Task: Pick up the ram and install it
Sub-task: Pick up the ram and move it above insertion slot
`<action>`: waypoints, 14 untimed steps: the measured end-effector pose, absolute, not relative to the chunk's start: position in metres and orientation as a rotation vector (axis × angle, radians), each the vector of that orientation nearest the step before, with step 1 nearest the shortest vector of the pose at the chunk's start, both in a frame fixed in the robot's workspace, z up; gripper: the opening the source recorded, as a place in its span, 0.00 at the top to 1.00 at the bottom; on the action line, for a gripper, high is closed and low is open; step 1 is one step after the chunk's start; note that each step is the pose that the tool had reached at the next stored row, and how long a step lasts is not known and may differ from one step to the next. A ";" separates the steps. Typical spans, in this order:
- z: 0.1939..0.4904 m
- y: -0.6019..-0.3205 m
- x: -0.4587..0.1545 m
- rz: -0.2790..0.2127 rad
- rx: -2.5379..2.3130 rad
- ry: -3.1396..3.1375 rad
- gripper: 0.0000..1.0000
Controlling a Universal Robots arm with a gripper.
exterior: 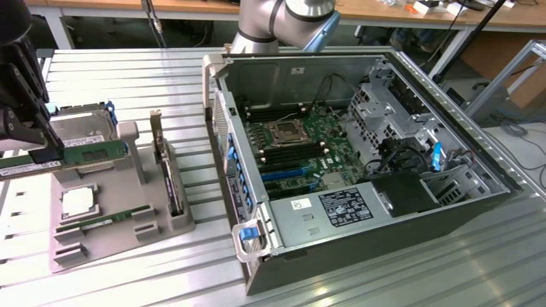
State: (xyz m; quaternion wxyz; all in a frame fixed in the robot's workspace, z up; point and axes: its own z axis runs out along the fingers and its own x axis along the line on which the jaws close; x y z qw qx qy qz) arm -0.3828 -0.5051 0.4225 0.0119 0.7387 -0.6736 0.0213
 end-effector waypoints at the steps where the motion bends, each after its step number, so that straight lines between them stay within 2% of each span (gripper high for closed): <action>1: 0.423 -0.505 -0.383 0.066 2.303 -2.100 0.88; 14: 0.423 -0.505 -0.358 0.067 2.303 -2.100 0.88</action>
